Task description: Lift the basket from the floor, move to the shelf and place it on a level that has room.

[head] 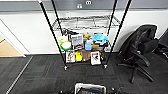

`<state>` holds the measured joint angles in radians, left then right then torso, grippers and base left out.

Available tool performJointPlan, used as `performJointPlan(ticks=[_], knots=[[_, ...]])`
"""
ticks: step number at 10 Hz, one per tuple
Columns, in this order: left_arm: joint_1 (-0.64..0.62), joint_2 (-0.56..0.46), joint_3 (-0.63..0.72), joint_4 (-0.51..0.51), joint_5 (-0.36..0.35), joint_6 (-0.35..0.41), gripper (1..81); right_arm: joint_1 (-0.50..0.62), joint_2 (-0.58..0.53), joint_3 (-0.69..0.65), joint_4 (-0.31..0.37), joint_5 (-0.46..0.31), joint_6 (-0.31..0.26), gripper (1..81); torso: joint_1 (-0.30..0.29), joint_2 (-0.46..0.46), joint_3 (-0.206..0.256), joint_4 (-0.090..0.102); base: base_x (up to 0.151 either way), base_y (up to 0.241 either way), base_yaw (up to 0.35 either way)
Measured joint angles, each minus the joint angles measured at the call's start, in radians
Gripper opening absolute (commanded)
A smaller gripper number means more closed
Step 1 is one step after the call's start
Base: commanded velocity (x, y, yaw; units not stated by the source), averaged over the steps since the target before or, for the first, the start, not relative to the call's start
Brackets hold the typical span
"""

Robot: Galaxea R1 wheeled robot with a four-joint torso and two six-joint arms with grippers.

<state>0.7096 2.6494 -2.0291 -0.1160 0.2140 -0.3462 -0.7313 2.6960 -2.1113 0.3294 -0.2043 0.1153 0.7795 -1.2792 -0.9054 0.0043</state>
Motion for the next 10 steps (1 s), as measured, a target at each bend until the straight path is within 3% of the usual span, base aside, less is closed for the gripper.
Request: performJointPlan(ticks=[5,10], knots=[[0.033,0.010,-0.026,0.000,0.004,0.000,1.0,-0.009,-0.008,0.015,0.000,-0.004,0.000,1.0,-0.113,0.172,0.116,0.000,0.000,0.000,0.000],[0.065,-0.013,-0.011,-0.001,-0.007,0.000,1.0,-0.025,0.017,0.016,-0.005,-0.005,-0.003,1.0,-0.217,0.331,0.130,0.000,0.000,0.000,0.000]])
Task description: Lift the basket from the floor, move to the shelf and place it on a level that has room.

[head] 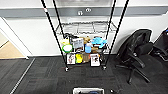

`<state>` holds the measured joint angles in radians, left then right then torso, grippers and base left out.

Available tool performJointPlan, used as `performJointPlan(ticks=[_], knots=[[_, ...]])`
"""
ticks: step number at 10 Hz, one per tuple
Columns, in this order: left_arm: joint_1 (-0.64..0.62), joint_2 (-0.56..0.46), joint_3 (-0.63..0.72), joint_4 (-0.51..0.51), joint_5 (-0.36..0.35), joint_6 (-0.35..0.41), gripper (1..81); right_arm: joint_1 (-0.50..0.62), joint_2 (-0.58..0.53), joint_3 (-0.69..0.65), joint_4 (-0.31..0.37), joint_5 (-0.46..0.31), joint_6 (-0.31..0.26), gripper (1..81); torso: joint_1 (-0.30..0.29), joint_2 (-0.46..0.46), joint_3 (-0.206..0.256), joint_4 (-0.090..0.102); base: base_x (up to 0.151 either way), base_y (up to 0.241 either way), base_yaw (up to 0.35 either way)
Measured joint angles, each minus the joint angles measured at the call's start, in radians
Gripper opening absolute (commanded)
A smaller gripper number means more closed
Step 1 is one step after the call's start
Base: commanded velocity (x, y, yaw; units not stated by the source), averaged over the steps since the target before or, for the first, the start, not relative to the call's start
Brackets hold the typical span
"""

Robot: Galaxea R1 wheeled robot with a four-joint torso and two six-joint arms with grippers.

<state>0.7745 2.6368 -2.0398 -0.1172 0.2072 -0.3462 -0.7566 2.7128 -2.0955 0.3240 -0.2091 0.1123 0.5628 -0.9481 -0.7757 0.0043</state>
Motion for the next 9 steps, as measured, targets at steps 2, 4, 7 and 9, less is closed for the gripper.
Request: performJointPlan(ticks=[2,4,7,9], knots=[[-0.004,0.001,0.008,0.000,-0.006,0.000,1.0,-0.016,-0.004,-0.003,0.000,0.007,-0.001,1.0,-0.046,0.071,0.000,0.000,0.000,0.000,0.000],[-0.006,0.001,0.010,0.000,-0.002,0.000,1.0,-0.016,-0.003,-0.003,0.000,0.007,-0.001,1.0,-0.091,0.140,0.000,0.000,0.000,0.000,0.000],[-0.040,-0.005,0.019,-0.001,-0.001,0.000,1.0,-0.003,-0.003,-0.003,0.001,0.007,0.000,1.0,-0.151,0.233,0.027,0.000,0.000,0.000,0.000],[-0.037,-0.005,0.019,-0.001,-0.005,0.000,1.0,0.002,-0.003,-0.002,0.001,0.018,-0.003,1.0,-0.197,0.303,0.064,0.000,0.000,0.000,0.000]])
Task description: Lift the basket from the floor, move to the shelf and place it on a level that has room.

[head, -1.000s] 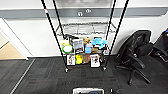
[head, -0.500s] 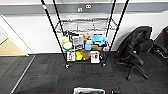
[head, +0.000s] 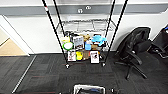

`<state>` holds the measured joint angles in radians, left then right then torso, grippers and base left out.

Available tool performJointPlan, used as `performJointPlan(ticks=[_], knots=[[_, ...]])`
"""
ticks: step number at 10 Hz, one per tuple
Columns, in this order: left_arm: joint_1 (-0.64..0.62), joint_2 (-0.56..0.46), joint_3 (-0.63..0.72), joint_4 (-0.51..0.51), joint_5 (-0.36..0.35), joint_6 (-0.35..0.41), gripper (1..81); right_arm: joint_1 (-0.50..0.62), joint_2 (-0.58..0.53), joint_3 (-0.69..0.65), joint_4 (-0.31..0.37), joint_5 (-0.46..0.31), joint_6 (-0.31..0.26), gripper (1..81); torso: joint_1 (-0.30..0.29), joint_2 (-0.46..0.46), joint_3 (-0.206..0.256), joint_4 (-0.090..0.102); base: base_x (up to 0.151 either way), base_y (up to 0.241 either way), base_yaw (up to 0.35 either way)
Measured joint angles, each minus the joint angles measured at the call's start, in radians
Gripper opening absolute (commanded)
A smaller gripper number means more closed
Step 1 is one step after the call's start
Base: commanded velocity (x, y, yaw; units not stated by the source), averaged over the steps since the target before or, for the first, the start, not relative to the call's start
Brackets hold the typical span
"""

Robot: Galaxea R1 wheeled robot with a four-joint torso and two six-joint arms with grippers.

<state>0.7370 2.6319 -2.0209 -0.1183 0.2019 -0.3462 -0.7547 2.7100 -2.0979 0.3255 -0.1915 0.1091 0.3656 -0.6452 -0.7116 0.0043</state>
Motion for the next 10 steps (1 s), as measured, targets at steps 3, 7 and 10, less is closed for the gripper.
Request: performJointPlan(ticks=[3,7,10], knots=[[0.010,0.000,0.000,0.000,0.007,0.000,1.0,-0.018,-0.003,0.000,0.000,-0.012,0.001,1.0,-0.068,0.103,0.058,0.000,0.000,0.000,0.000],[0.028,0.000,0.000,0.000,0.006,0.000,1.0,-0.035,-0.007,0.000,0.000,-0.012,0.000,1.0,-0.159,0.242,0.141,0.000,0.000,0.000,0.000],[0.053,0.003,0.000,0.000,0.006,0.000,1.0,-0.042,-0.008,0.003,0.000,-0.015,-0.001,1.0,-0.194,0.291,0.169,0.000,0.000,0.000,0.000]])
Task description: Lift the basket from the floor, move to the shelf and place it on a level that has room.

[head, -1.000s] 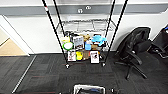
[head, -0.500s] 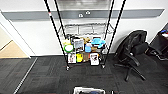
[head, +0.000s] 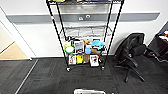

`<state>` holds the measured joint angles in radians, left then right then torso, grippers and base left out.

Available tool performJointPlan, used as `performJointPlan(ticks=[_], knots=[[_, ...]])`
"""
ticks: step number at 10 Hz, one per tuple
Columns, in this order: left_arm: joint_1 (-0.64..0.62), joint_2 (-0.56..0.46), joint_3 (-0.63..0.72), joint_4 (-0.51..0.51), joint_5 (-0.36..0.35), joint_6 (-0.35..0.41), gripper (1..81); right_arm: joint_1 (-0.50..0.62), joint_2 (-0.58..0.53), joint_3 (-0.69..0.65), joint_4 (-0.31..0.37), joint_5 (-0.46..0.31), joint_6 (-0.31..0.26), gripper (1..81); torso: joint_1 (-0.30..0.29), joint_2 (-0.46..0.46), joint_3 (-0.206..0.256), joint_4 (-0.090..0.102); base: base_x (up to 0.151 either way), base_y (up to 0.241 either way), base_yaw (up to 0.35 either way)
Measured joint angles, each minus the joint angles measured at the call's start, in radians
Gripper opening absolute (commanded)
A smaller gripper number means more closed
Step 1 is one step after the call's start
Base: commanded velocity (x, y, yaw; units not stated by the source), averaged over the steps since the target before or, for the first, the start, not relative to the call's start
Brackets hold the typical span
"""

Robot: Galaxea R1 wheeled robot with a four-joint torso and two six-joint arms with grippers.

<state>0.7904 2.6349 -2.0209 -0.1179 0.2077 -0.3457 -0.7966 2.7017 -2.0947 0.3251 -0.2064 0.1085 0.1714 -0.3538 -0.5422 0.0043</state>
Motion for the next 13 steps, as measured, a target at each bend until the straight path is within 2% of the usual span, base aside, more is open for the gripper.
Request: performJointPlan(ticks=[2,5,8,13], knots=[[0.011,0.002,-0.001,0.000,0.002,0.001,1.0,-0.011,0.000,0.000,0.000,-0.002,-0.001,1.0,0.000,-0.003,0.008,0.000,0.000,0.000,0.000],[0.017,0.000,-0.001,0.000,0.002,0.003,1.0,-0.022,0.001,0.000,0.000,-0.002,-0.003,1.0,-0.001,-0.005,0.073,0.000,0.000,0.000,0.000],[0.020,-0.001,-0.001,0.000,0.003,0.003,1.0,-0.026,0.003,0.001,0.000,0.000,-0.004,1.0,-0.010,0.007,0.089,0.000,0.000,0.000,0.000],[0.020,0.000,-0.001,0.000,0.002,0.003,1.0,-0.026,0.003,0.001,0.000,0.004,-0.004,1.0,-0.114,0.166,0.090,0.000,0.000,0.000,0.000]])
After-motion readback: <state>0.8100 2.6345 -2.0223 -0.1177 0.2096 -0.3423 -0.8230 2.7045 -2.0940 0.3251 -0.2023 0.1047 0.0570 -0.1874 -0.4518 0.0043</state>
